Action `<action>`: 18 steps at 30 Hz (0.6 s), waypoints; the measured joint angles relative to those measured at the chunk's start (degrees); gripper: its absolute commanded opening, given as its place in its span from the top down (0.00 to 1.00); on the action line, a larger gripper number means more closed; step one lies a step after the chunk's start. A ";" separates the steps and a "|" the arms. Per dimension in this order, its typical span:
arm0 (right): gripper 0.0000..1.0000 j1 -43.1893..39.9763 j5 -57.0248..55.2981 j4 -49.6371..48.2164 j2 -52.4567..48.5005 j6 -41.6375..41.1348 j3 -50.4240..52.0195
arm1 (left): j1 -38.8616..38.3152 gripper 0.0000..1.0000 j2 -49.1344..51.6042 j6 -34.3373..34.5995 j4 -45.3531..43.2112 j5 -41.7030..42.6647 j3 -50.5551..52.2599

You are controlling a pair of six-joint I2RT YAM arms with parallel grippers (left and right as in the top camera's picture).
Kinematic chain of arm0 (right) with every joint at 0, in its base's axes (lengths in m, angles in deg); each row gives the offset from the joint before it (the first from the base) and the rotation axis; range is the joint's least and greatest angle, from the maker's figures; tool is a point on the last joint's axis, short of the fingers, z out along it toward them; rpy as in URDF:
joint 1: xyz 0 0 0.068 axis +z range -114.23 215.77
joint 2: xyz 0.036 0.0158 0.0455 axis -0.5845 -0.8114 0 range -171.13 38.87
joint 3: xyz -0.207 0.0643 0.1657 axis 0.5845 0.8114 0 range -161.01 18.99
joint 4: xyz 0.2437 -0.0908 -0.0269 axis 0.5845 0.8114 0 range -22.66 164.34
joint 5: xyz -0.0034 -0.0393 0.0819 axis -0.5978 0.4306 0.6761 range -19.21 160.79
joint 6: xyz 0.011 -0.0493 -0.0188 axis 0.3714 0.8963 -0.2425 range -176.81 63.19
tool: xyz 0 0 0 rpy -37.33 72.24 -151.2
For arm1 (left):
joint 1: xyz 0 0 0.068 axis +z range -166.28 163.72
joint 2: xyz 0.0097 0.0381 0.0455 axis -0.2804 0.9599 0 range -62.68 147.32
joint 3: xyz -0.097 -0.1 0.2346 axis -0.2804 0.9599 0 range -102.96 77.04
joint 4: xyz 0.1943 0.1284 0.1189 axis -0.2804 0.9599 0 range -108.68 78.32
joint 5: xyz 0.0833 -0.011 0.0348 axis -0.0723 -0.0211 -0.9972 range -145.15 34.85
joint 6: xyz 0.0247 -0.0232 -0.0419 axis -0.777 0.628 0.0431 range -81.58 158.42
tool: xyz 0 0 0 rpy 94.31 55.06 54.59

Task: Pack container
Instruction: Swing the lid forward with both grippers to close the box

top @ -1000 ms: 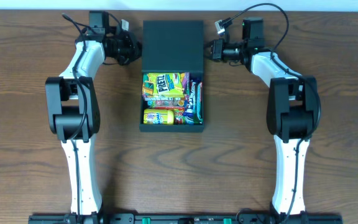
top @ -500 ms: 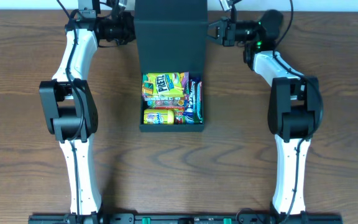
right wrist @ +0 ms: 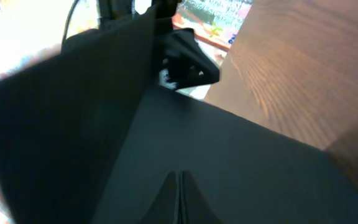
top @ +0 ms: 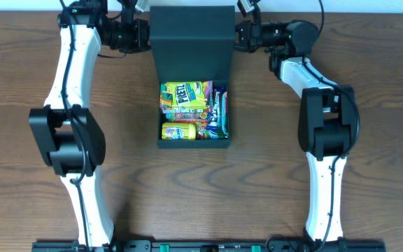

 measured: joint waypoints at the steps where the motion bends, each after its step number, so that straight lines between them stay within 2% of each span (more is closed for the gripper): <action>1: 0.98 0.24 -0.02 -0.15 0.00 -0.94 0.00 | -0.20 0.94 -0.52 -1.14 1.14 -0.17 -0.04; 10: 0.98 1.40 0.00 -0.33 0.00 -4.55 0.00 | -1.81 0.94 -1.20 -9.46 11.45 -2.54 -0.04; 18: 0.98 0.26 0.00 -5.49 0.02 -4.48 0.00 | -3.52 0.94 -2.82 -11.02 13.70 -6.62 -0.04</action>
